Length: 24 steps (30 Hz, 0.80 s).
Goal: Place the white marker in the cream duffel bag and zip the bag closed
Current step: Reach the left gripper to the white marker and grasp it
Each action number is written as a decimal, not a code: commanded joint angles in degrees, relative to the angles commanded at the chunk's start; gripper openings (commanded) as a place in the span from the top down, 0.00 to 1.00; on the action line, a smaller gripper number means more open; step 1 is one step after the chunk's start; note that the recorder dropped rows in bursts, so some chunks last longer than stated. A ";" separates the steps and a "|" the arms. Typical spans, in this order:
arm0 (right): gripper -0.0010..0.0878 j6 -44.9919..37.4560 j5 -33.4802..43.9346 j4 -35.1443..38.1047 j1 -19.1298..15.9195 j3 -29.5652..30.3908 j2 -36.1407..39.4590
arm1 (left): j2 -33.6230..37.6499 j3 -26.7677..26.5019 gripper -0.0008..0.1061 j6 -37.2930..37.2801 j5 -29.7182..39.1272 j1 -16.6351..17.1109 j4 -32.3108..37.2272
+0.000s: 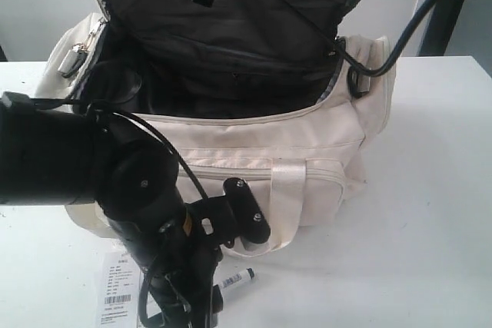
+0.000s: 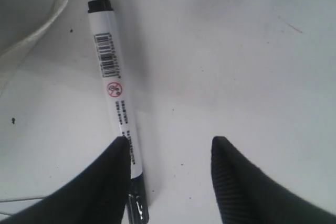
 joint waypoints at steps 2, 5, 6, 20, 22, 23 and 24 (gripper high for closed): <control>0.99 0.00 0.00 0.00 0.00 0.00 0.00 | 0.71 0.00 0.52 -2.65 -0.25 0.00 2.89; 0.99 0.00 0.00 0.00 0.00 0.00 0.00 | 1.76 0.00 0.52 -5.25 -0.25 0.00 5.25; 0.99 0.00 0.00 0.00 0.00 0.00 0.00 | 2.02 0.00 0.52 -5.39 -0.49 0.00 5.34; 0.99 0.00 0.00 0.00 0.00 0.00 0.00 | 4.69 0.00 0.52 -5.62 -2.62 0.00 5.02; 0.99 0.00 0.00 0.00 0.00 0.00 0.00 | 5.41 0.00 0.52 -5.62 -2.72 0.00 5.02; 0.99 0.00 0.00 0.00 0.00 0.00 0.00 | 5.69 0.00 0.52 -5.62 -2.72 0.00 5.02; 0.99 0.00 0.00 0.00 0.00 0.00 0.00 | 6.10 0.00 0.52 -5.62 -2.72 0.00 5.02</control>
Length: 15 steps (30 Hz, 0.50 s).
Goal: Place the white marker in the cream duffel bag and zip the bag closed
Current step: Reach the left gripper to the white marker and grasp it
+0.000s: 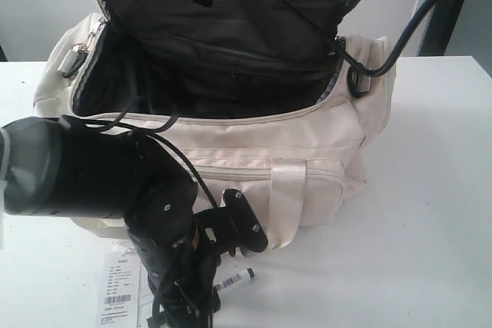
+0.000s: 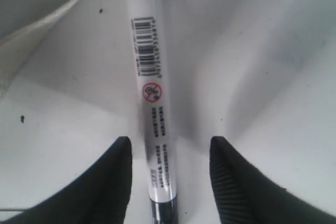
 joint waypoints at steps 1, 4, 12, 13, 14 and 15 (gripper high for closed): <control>0.99 0.00 0.00 0.00 0.00 0.00 0.00 | 0.28 0.00 0.52 0.00 -0.11 0.00 0.00; 0.99 0.00 -0.14 0.00 0.00 0.00 0.00 | 0.50 0.00 0.61 0.00 -0.44 0.00 0.00; 0.99 0.00 -0.14 0.00 0.00 0.00 0.00 | 0.50 0.00 0.99 -0.18 -0.09 0.00 0.29; 0.99 0.00 -0.14 0.00 0.00 0.00 0.00 | 0.50 0.00 0.99 -0.60 0.03 0.00 0.29; 0.99 0.00 -0.14 0.00 0.00 0.00 0.00 | 0.39 0.00 0.99 -1.44 0.30 0.00 0.56; 0.99 0.00 0.08 0.00 0.00 0.00 0.00 | 0.00 0.00 0.99 -1.57 0.83 0.00 0.99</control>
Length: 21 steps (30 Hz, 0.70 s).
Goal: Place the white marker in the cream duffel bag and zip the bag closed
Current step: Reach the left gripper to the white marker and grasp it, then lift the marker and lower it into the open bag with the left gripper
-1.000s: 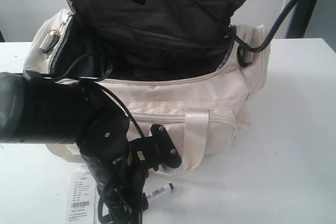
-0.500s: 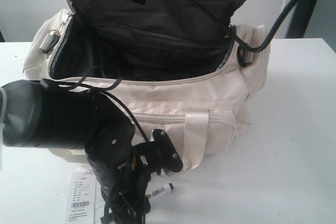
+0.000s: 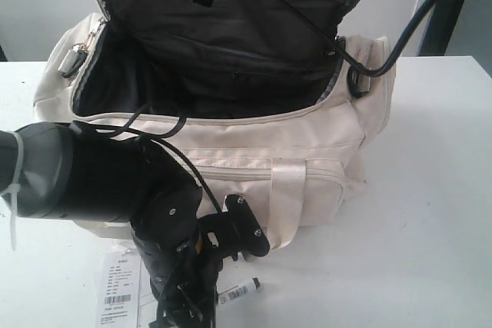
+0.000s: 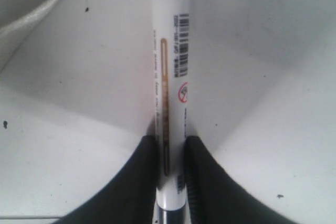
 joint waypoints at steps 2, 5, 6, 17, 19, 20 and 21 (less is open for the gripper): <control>0.99 0.00 -0.10 0.00 0.00 0.00 0.00 | -0.97 0.00 0.99 0.00 0.73 0.00 0.00; 0.99 0.00 -0.10 0.00 0.00 0.00 0.00 | -3.84 0.26 0.99 0.12 1.61 0.00 0.00; 0.99 0.00 -0.10 0.00 0.00 0.00 0.00 | -5.16 0.76 0.99 0.43 1.64 0.00 0.00; 0.99 0.00 -0.22 0.00 0.00 0.00 0.00 | -21.02 9.59 0.99 0.21 -3.26 0.00 0.78; 0.99 0.00 -0.22 0.00 0.00 0.00 0.00 | -24.44 11.63 0.99 -1.13 -5.97 0.00 0.78; 0.99 0.00 -0.22 0.00 0.00 0.00 0.00 | -25.83 12.44 0.99 -1.88 -7.27 0.00 0.78; 0.99 0.00 -0.22 0.00 0.00 0.00 0.00 | -27.46 13.37 0.99 -2.38 -9.00 0.00 0.78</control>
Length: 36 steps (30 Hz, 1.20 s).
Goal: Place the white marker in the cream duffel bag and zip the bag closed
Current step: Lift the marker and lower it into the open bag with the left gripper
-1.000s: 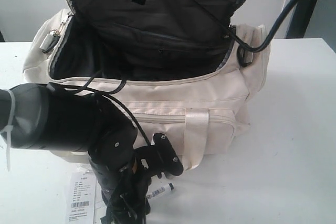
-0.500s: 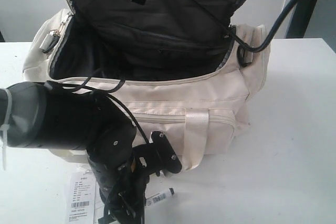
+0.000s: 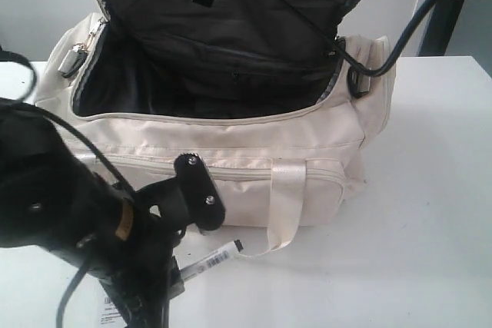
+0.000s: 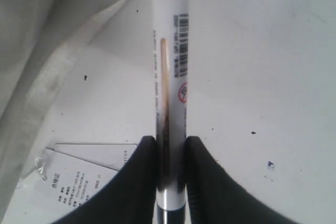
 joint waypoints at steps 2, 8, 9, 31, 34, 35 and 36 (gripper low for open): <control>0.99 0.00 0.00 0.00 0.00 0.00 0.00 | -2.91 1.88 0.99 -0.80 -3.56 0.00 0.00; 0.99 0.00 0.22 0.00 0.00 0.00 0.00 | -10.23 6.83 0.99 -2.52 -13.66 0.00 0.00; 0.99 0.00 0.22 0.00 0.00 0.00 0.00 | -11.32 7.80 0.99 -2.65 -15.83 0.00 0.00; 0.99 0.00 0.22 0.00 0.00 0.00 0.00 | -12.02 13.20 0.99 -3.30 -62.59 19.23 -10.92; 0.99 0.00 0.22 0.00 0.00 0.00 0.00 | -8.70 13.10 0.99 -3.30 -69.37 20.31 -11.54; 0.99 0.00 0.22 0.00 0.00 0.00 0.00 | -6.53 12.25 0.99 -3.30 -70.87 20.58 -11.58; 0.99 0.00 0.22 0.00 0.00 0.00 0.00 | -5.43 11.60 0.99 -3.30 -70.87 20.58 -11.58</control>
